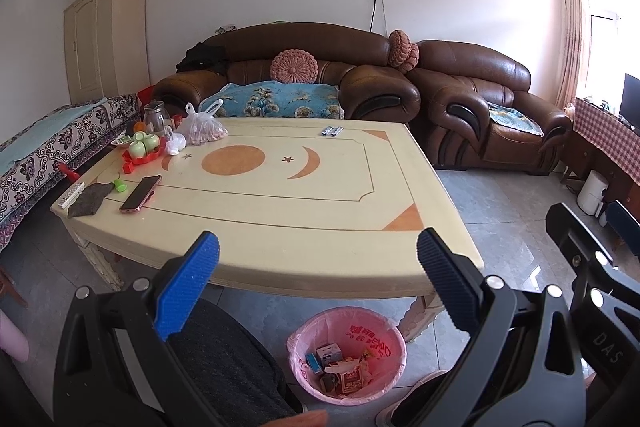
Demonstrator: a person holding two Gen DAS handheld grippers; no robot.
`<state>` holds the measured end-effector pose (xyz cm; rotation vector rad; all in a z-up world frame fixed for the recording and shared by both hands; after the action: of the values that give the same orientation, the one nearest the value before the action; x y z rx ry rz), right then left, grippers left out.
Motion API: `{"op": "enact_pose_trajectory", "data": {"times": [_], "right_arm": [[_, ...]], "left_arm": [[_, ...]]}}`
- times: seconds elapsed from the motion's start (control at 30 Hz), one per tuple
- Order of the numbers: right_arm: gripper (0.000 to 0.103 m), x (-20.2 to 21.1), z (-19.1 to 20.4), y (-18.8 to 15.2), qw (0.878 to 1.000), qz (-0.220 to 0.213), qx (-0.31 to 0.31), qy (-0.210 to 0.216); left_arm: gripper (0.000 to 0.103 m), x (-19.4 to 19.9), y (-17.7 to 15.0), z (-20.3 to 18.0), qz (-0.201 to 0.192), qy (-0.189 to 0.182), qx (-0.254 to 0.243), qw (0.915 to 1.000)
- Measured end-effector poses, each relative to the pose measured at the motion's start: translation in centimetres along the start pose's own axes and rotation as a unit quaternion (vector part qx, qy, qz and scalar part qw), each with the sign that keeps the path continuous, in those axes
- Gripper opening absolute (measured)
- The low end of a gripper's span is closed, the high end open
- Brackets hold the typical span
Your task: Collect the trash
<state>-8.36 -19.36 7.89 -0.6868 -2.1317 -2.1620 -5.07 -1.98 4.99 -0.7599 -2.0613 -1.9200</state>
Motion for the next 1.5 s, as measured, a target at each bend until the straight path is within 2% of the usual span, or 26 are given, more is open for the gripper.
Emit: {"op": "enact_pose_trajectory", "data": {"times": [0.93, 1.5], "right_arm": [[0.096, 0.16, -0.04, 0.08, 1.0, 0.001, -0.001, 0.002], [0.096, 0.17, 0.02, 0.22, 1.0, 0.001, 0.0, 0.002]], "left_arm": [[0.097, -0.01, -0.01, -0.19, 0.001, -0.01, 0.005, 0.9999], [0.097, 0.16, 0.12, 0.18, -0.001, -0.002, 0.0, 1.0]]}}
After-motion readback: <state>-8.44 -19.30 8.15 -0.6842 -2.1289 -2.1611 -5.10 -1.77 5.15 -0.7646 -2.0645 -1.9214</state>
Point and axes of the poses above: each gripper's, at about its wrist camera, not at the fingertips, and x roughly against the way its jaws point, z to its left, y to its top, the point moved 6 cm from there along -x, roughly the way its jaws point, and after that the axes turned 11 degrees about -y, right-handed, at the moved point
